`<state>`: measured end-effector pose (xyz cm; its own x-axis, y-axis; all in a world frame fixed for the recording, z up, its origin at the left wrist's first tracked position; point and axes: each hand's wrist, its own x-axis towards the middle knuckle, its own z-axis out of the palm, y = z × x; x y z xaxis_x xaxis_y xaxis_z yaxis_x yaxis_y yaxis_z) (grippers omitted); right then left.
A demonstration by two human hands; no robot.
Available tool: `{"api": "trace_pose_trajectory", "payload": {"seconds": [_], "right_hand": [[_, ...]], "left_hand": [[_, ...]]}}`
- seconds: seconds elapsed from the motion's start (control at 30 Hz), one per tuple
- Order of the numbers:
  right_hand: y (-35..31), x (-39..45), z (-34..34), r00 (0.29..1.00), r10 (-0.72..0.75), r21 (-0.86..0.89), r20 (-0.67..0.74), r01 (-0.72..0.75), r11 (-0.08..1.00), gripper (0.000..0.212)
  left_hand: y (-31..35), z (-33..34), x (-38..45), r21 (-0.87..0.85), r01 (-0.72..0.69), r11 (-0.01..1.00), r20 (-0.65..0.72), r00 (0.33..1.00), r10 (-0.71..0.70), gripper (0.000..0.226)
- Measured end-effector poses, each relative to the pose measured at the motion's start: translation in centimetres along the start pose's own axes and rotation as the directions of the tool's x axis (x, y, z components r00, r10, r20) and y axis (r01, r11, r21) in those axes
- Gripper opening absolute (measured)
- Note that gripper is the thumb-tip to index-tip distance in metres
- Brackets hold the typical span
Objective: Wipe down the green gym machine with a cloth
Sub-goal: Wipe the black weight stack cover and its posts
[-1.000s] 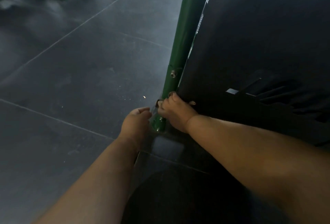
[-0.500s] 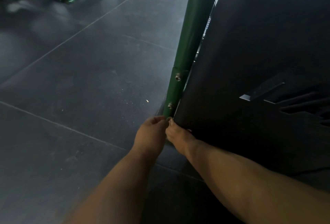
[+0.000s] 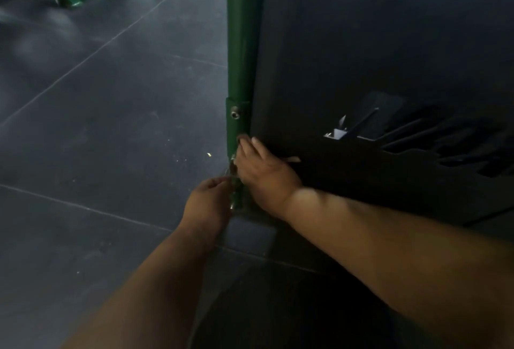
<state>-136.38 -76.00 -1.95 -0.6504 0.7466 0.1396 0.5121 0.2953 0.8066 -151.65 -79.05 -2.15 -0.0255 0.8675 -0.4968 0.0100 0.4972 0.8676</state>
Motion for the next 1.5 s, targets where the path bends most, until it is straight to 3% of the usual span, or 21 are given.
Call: {"api": "trace_pose_trajectory", "payload": {"seconds": [0.07, 0.13, 0.2, 0.27, 0.37, 0.47, 0.57, 0.67, 0.73, 0.8, 0.9, 0.97, 1.03, 1.17, 1.37, 1.43, 1.5], "right_hand": [[5.4, -0.4, -3.1, 0.983, 0.139, 0.017, -0.122, -0.138, 0.990, 0.056], [10.2, -0.9, -5.5, 0.938, 0.258, 0.082, -0.232, -0.246, 0.966, 0.054], [12.7, -1.3, -6.2, 0.916, 0.303, 0.111, -0.263, -0.283, 0.953, 0.057], [12.3, -1.6, -5.3, 0.908, 0.303, 0.069, -0.288, -0.296, 0.953, 0.061], [7.6, -4.0, -1.8, 0.972, 0.136, -0.089, -0.192, -0.155, 0.984, 0.068], [5.9, -6.4, -0.6, 0.997, -0.071, -0.108, 0.003, 0.071, 0.992, 0.075], [9.1, -5.0, -3.0, 0.989, 0.082, 0.015, -0.124, -0.081, 0.997, 0.073], [15.2, -1.5, -7.6, 0.896, 0.343, 0.241, -0.281, -0.280, 0.929, 0.063], [17.8, 0.0, -9.3, 0.850, 0.411, 0.292, -0.329, -0.323, 0.900, 0.058], [17.2, 0.3, -8.8, 0.827, 0.442, 0.288, -0.348, -0.354, 0.890, 0.059], [11.6, -1.4, -5.7, 0.909, 0.332, 0.175, -0.253, -0.295, 0.939, 0.068], [8.6, -3.0, -4.2, 0.960, 0.237, 0.130, -0.149, -0.219, 0.967, 0.075], [8.3, -3.8, -4.0, 0.968, 0.227, 0.141, -0.110, -0.211, 0.967, 0.078], [12.4, -2.5, -7.0, 0.910, 0.371, 0.277, -0.186, -0.314, 0.908, 0.068], [20.0, 0.0, -12.7, 0.739, 0.618, 0.389, -0.268, -0.503, 0.772, 0.068], [20.2, 0.0, -13.1, 0.726, 0.639, 0.397, -0.254, -0.524, 0.753, 0.073], [18.7, -0.6, -12.4, 0.777, 0.602, 0.388, -0.184, -0.506, 0.771, 0.082]], "left_hand": [[0.5, -0.2, 0.0, 0.039, -0.029, 0.999, 0.007, 1.000, 0.029, 0.048], [1.0, -0.6, 0.1, 0.039, -0.047, 0.998, -0.025, 0.999, 0.047, 0.031], [1.3, -0.8, 0.4, 0.000, -0.048, 0.999, -0.052, 0.998, 0.048, 0.018], [1.7, -0.6, 0.5, -0.010, -0.042, 0.999, -0.061, 0.997, 0.042, 0.020], [2.0, 0.6, 0.2, -0.028, -0.044, 0.999, -0.010, 0.999, 0.044, 0.033], [1.8, 1.4, 0.1, -0.035, -0.037, 0.999, 0.014, 0.999, 0.038, 0.017], [1.6, 1.0, 0.1, -0.045, -0.038, 0.998, -0.005, 0.999, 0.037, 0.012], [1.5, 0.5, 0.1, -0.059, -0.027, 0.998, -0.039, 0.999, 0.025, 0.016], [1.8, 0.5, 0.0, -0.047, -0.016, 0.999, -0.034, 0.999, 0.014, 0.014], [2.4, 0.9, -0.3, -0.033, -0.021, 0.999, -0.020, 1.000, 0.020, 0.010], [3.1, 1.8, -0.3, -0.042, -0.035, 0.999, 0.033, 0.999, 0.036, 0.032], [3.8, 2.4, -0.6, -0.066, -0.050, 0.997, 0.083, 0.995, 0.056, 0.022], [4.5, 3.0, -0.8, -0.081, -0.081, 0.993, 0.134, 0.987, 0.091, 0.016], [5.1, 3.1, -0.8, -0.159, -0.050, 0.986, 0.123, 0.990, 0.070, 0.014], [6.5, 3.0, -0.7, -0.201, -0.062, 0.978, 0.089, 0.993, 0.081, 0.014], [7.4, 2.8, -1.0, -0.143, -0.104, 0.984, 0.107, 0.987, 0.119, 0.018], [7.8, 2.9, -1.4, -0.105, -0.119, 0.987, 0.120, 0.984, 0.131, 0.022]]}}
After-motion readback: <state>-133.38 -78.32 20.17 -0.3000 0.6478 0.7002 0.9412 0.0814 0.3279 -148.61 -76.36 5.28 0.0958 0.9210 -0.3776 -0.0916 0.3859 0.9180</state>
